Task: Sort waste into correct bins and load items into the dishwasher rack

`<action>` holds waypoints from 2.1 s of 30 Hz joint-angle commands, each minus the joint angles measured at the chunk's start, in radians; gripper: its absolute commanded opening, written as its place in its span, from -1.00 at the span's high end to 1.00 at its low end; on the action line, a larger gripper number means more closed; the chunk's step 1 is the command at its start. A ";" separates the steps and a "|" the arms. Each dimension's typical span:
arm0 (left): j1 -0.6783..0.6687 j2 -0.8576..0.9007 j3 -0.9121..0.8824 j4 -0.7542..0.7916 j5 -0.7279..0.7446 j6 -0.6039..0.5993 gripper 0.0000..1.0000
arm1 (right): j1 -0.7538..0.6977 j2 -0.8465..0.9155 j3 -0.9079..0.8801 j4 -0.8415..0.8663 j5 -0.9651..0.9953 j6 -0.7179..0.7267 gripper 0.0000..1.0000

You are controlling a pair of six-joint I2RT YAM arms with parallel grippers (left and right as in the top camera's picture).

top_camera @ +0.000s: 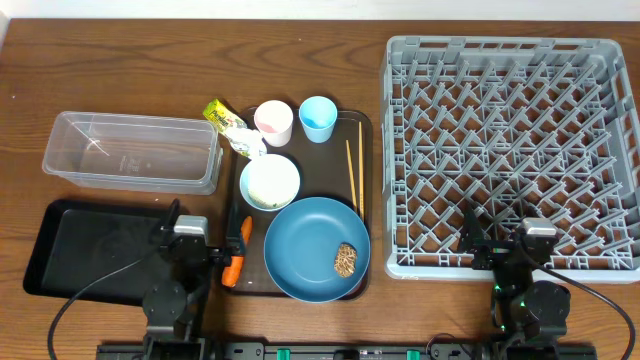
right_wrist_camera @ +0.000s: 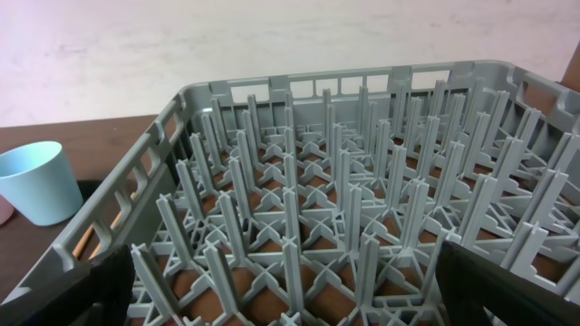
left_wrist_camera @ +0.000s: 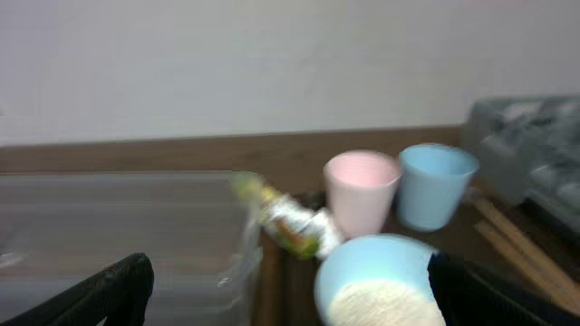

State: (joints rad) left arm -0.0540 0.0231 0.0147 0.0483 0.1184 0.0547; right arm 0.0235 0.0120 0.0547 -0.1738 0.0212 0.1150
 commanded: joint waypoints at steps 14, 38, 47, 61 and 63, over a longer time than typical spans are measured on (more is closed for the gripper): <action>0.002 0.644 0.718 -0.465 0.117 -0.053 -0.96 | -0.003 0.049 0.156 0.051 -0.172 0.184 -0.99; 0.002 1.592 1.359 -0.651 0.215 -0.142 -0.96 | -0.003 1.053 0.839 -0.529 -0.211 0.158 -0.98; -0.057 1.752 1.359 -0.533 0.073 -0.127 -0.40 | -0.003 1.080 0.839 -0.531 -0.213 0.161 -0.99; -0.125 1.897 1.359 -0.481 -0.097 -0.086 -0.09 | -0.003 1.080 0.839 -0.547 -0.240 0.162 -0.98; -0.125 1.909 1.359 -0.470 -0.097 -0.106 -0.04 | -0.003 1.080 0.839 -0.549 -0.239 0.161 -0.99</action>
State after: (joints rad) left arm -0.1837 1.9175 1.3502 -0.4335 0.0551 -0.0471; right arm 0.0235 1.0954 0.8722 -0.7197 -0.2070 0.2813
